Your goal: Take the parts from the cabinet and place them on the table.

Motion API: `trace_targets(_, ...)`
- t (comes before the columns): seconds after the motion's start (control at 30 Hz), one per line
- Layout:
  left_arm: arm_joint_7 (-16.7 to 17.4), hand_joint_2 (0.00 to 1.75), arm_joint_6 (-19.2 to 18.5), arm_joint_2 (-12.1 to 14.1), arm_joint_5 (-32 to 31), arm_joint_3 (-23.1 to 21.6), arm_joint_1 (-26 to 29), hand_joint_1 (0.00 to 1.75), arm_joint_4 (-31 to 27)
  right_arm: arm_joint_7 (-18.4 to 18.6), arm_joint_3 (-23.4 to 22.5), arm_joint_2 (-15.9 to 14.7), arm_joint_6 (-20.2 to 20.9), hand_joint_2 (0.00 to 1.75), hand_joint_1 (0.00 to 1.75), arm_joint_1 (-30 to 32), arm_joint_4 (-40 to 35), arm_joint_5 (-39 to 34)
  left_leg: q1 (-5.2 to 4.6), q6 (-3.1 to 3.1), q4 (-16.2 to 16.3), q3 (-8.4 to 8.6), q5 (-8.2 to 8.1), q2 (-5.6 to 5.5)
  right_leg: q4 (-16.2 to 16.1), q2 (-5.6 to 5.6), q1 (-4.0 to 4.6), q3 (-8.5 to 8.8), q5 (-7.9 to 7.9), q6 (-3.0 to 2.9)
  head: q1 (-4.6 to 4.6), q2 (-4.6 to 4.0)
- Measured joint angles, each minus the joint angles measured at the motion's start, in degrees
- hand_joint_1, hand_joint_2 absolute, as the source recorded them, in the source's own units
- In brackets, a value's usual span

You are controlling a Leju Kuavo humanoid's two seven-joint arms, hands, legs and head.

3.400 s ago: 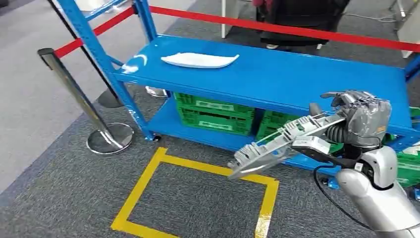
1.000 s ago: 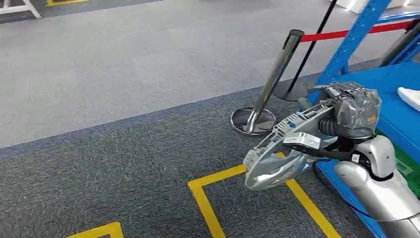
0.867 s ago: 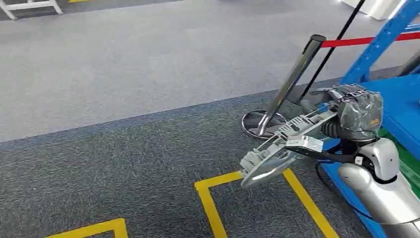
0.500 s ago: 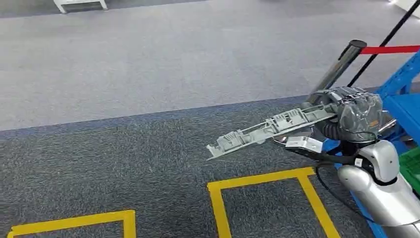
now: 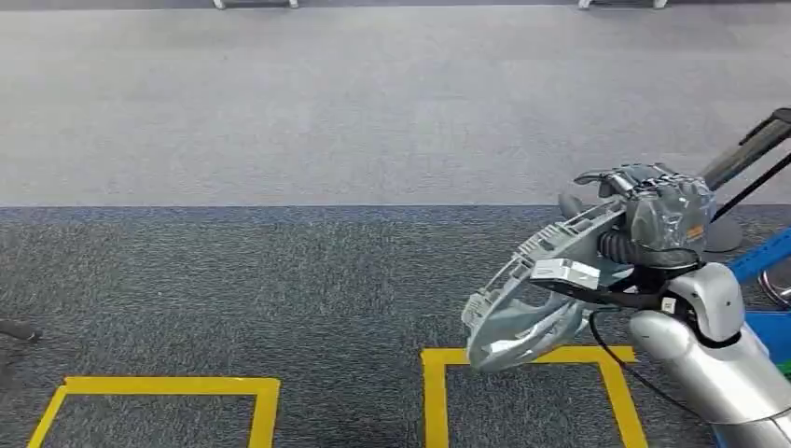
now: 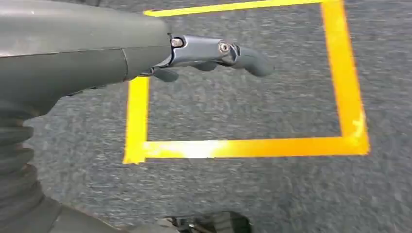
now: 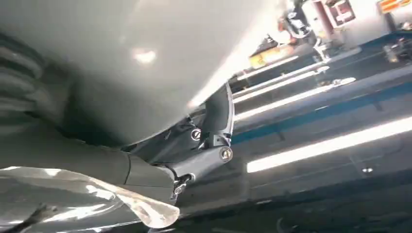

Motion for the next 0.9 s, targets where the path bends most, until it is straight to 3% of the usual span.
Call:
trace_targets(0.03,0.0,1.75,0.04,0.02,-0.02,0.02,-0.02,0.0,0.0,0.0,0.0,0.0,0.0,1.75,1.75,0.09,0.0,-0.04,0.06,0.32,-0.21,0.18,0.02,-0.63,1.42,3.84,-0.2,-0.37,-1.0,-0.08,0.11,0.0)
trace_targets(0.07,0.07,1.75,0.26,0.15,0.02,0.02,-0.18,0.0,-0.02,0.0,-0.11,-0.06,-0.13,1.75,1.75,0.01,0.0,-0.02,0.16,0.59,-0.19,0.17,0.07,-1.2,4.8,5.74,-0.16,-2.04,-2.63,-0.1,0.37,0.0)
trace_targets(0.13,0.2,1.75,0.37,0.09,0.02,0.02,-0.48,0.0,0.0,0.0,-0.2,-0.11,-0.11,1.75,1.75,0.36,0.02,0.11,0.21,0.77,-0.17,0.18,-0.03,-2.84,13.95,6.81,-0.17,-7.22,-6.21,0.21,0.59,0.0)
trace_targets(0.17,0.48,1.75,0.48,0.07,-0.04,0.02,-0.46,0.0,0.0,0.02,-0.2,-0.11,-0.11,1.75,1.75,0.6,0.07,0.15,0.2,0.76,-0.15,0.21,-0.05,-3.68,16.78,6.84,-0.16,-9.17,-6.6,0.34,0.68,0.0)
trace_targets(0.2,0.79,1.75,0.59,0.07,-0.11,0.02,-0.45,0.0,0.0,0.04,-0.2,-0.11,-0.11,1.75,1.75,0.75,0.09,0.22,0.23,0.74,-0.13,0.27,-0.06,-4.55,16.8,6.83,-0.18,-9.76,-5.51,0.4,0.59,0.0)
trace_targets(0.23,0.98,1.75,0.7,0.07,-0.11,0.02,-0.39,0.0,0.0,0.04,-0.2,-0.11,-0.11,1.75,1.75,0.75,0.09,0.24,0.34,0.66,-0.03,0.36,-0.12,-5.51,14.01,6.87,-0.24,-9.04,-2.86,0.46,0.66,0.0)
trace_targets(0.3,1.05,1.75,0.9,0.09,-0.11,0.02,-0.37,0.0,0.0,0.04,-0.22,-0.13,-0.11,1.75,1.75,0.64,0.07,0.28,0.7,0.11,0.52,0.56,-0.5,-7.26,3.95,8.04,-0.61,-4.76,3.29,0.69,0.61,0.0)
trace_targets(0.33,1.05,1.75,0.9,0.2,-0.13,0.0,-0.38,0.0,0.0,0.04,-0.24,-0.13,-0.11,1.75,1.75,0.7,0.13,0.31,0.78,-0.33,0.83,0.41,-0.8,-8.05,1.6,10.87,-0.99,-3.4,2.58,1.0,0.59,0.0)
trace_targets(0.37,1.09,1.75,1.03,0.35,-0.13,0.0,-0.58,0.0,0.0,0.02,-0.19,-0.13,-0.11,1.75,1.75,0.77,0.15,0.28,0.63,-0.59,1.67,-0.26,-0.94,-8.76,0.33,12.34,-1.17,-2.59,2.31,0.91,0.68,0.0)
trace_targets(0.47,1.14,1.75,1.03,0.35,-0.17,0.0,-0.02,0.0,0.0,0.11,-0.26,-0.26,-0.13,1.75,1.75,0.78,0.15,0.33,1.05,-1.36,1.27,-0.78,-0.42,-10.79,0.84,10.3,-0.59,-2.51,2.24,-0.09,0.73,0.0)
trace_targets(0.5,1.2,1.75,1.03,0.46,-0.19,0.0,0.05,0.0,0.0,0.09,-0.28,-0.26,-0.09,1.75,1.75,0.65,0.11,0.37,1.01,-1.55,1.58,-0.95,-0.65,-11.18,0.46,9.49,-1.02,-2.33,2.44,-0.5,0.67,0.0)
trace_targets(0.53,1.24,1.75,1.03,0.46,-0.24,0.0,0.13,0.0,0.0,0.09,-0.26,-0.26,0.02,1.75,1.75,0.45,0.11,0.44,0.66,-1.89,2.3,-1.16,-1.31,-7.87,0.36,8.84,-0.87,-2.0,2.41,-0.71,0.64,0.0)
trace_targets(0.57,1.36,1.75,1.01,0.44,-0.31,0.0,-0.04,0.0,0.0,0.07,-0.26,-0.26,0.04,1.75,1.75,0.62,0.09,0.41,0.6,-2.32,5.08,-2.37,-3.03,-4.64,0.3,7.94,-0.66,-1.7,2.21,-1.16,-0.07,0.0)
trace_targets(0.6,1.44,1.75,1.01,0.44,-0.33,-0.02,-0.21,0.0,0.0,0.07,-0.33,-0.28,0.04,1.75,1.75,0.62,0.11,0.46,0.84,-2.55,9.28,-4.31,-5.09,-3.24,0.32,7.08,-0.48,-1.48,2.06,-1.38,0.15,0.0)
trace_targets(0.63,1.57,1.75,1.01,0.42,-0.33,-0.02,-0.3,0.0,0.0,0.09,-0.33,-0.31,0.04,1.75,1.75,0.68,0.11,0.46,1.11,-2.67,14.56,-6.9,-7.16,-2.72,0.32,6.02,-0.32,-1.28,1.85,-1.59,0.07,0.0)
trace_targets(0.67,1.62,1.75,0.98,0.35,-0.53,-0.04,-0.28,0.0,0.02,0.07,-0.31,-0.31,0.04,1.75,1.75,0.7,0.11,0.46,1.3,-2.76,18.31,-8.85,-8.12,-2.68,0.32,5.15,-0.23,-1.13,1.66,-1.65,0.04,0.0)
trace_targets(0.7,1.71,1.75,0.98,0.33,-0.61,-0.04,-0.23,0.0,0.02,0.07,-0.31,-0.31,0.07,1.75,1.75,0.73,0.11,0.46,1.4,-2.79,19.05,-9.46,-7.6,-2.68,0.32,4.3,-0.16,-0.9,1.45,-1.62,0.07,0.0)
trace_targets(0.73,1.73,1.75,0.98,0.33,-0.66,-0.04,-0.13,0.0,0.04,0.07,-0.31,-0.31,0.07,1.75,1.75,0.73,0.11,0.46,1.44,-2.75,17.44,-8.72,-5.94,-2.64,0.32,3.55,-0.11,-0.63,1.21,-1.6,0.07,0.0)
trace_targets(0.8,1.7,1.75,0.98,0.35,-0.66,-0.04,-0.07,0.0,0.04,0.07,-0.31,-0.31,0.07,1.75,1.75,0.69,0.11,0.46,1.28,-2.17,8.25,-4.41,-0.45,-1.82,0.32,2.11,0.03,0.28,0.58,-1.41,0.07,0.0)
trace_targets(0.83,1.71,1.75,0.99,0.35,-0.66,-0.04,-0.07,0.0,0.04,0.07,-0.31,-0.31,0.07,1.75,1.75,0.67,0.11,0.46,0.87,-1.63,3.54,-2.25,1.17,0.21,0.23,1.51,0.04,0.62,0.21,-1.23,0.04,0.0)
trace_targets(0.87,1.77,1.75,1.01,0.44,-0.66,-0.04,-0.2,0.0,0.04,0.07,-0.31,-0.31,0.04,1.75,1.75,0.65,0.11,0.46,-0.18,-1.16,3.18,-1.62,-0.06,3.33,0.08,0.96,0.33,0.83,0.02,-0.94,0.09,0.0)
trace_targets(0.9,1.77,1.75,1.05,0.42,-0.68,-0.04,-0.32,0.0,0.04,0.07,-0.33,-0.31,0.04,1.75,1.75,0.67,0.11,0.46,-0.38,-0.69,1.87,-1.38,-0.23,3.01,0.07,0.51,0.42,0.79,-0.03,-0.7,0.07,0.0)
